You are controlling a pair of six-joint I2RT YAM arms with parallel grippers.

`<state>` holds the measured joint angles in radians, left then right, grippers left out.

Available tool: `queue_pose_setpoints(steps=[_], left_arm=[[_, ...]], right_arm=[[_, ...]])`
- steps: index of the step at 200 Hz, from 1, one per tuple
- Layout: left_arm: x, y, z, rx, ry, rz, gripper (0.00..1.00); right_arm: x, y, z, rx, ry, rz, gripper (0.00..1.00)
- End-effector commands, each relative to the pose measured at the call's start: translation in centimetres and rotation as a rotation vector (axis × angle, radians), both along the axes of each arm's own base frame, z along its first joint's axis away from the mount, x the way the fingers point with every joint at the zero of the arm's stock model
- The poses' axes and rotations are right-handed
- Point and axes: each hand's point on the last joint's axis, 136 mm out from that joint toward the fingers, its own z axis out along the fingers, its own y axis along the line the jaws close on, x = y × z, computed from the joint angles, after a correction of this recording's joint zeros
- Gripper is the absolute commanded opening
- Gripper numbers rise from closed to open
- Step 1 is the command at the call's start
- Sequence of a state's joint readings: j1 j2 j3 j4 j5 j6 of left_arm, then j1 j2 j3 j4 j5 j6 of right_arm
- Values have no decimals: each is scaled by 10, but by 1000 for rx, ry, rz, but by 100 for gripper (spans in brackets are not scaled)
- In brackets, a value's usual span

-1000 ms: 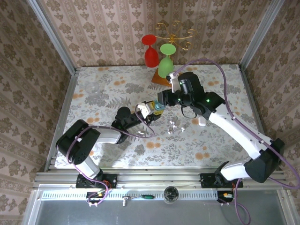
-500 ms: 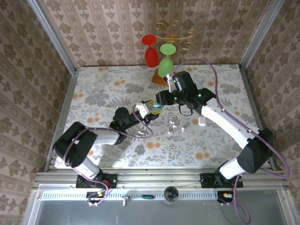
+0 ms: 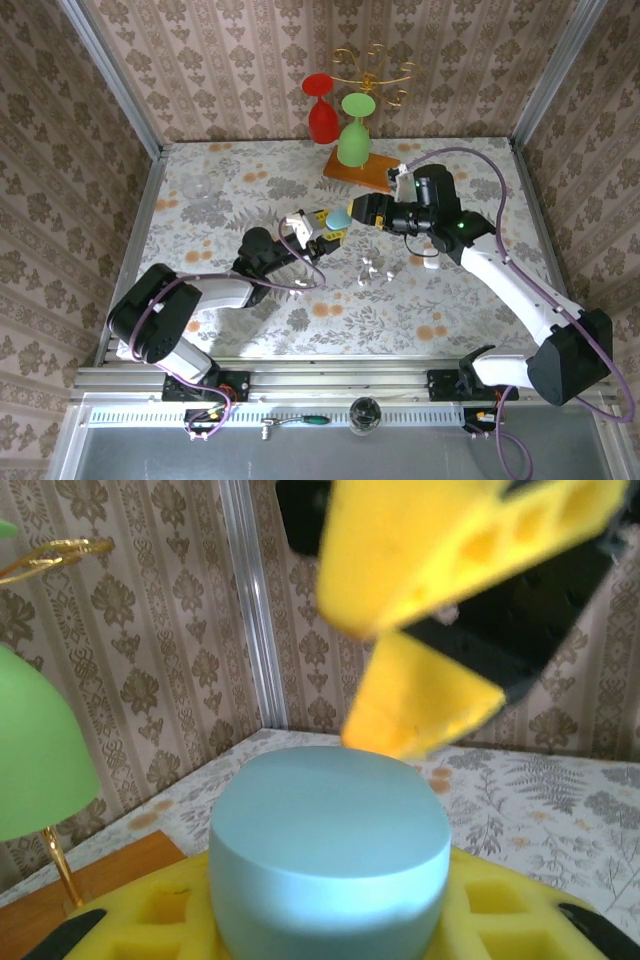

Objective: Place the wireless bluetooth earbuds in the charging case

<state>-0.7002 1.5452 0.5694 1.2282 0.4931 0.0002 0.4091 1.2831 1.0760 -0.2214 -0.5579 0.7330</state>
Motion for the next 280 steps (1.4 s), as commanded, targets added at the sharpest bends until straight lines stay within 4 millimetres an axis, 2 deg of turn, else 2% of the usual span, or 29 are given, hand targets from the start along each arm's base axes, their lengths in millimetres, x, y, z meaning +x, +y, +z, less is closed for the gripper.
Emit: queue_pose_setpoints(steps=[1, 41, 88, 123, 144, 163, 183, 202, 217, 218, 222, 238, 280], left_arm=[[-10, -3, 39, -87, -54, -52, 34], [-20, -9, 41, -83, -73, -102, 34], [-27, -12, 44, -85, -79, -126, 34], [-24, -10, 39, -77, -79, -106, 35], [-20, -6, 36, -73, -72, -82, 43], [-13, 1, 29, -57, -59, -50, 56], [-6, 12, 11, -3, -24, -4, 72], [-1, 25, -9, 60, 20, 46, 86], [-1, 35, -23, 110, 54, 78, 95], [-1, 36, -24, 113, 55, 80, 95], [-1, 39, -28, 128, 65, 90, 97], [-2, 48, -38, 188, 91, 125, 100], [-4, 64, -53, 316, 108, 178, 100]], right_arm=[[-12, 21, 16, 189, 64, 114, 70], [-11, 32, 15, 313, 108, 149, 64], [-8, 31, 12, 327, 114, 141, 45], [-5, 25, 6, 317, 111, 114, 23], [-1, 18, 2, 299, 97, 75, 15], [8, 6, -7, 272, 84, 14, 14], [20, -13, -34, 197, 92, -87, 12], [30, -31, -74, 46, 115, -172, 12], [37, -39, -94, -29, 114, -210, 11], [38, -40, -100, -38, 126, -213, 11], [41, -41, -111, -61, 145, -223, 11], [50, -44, -133, -106, 163, -243, 12], [79, -37, -171, -157, 186, -260, 12]])
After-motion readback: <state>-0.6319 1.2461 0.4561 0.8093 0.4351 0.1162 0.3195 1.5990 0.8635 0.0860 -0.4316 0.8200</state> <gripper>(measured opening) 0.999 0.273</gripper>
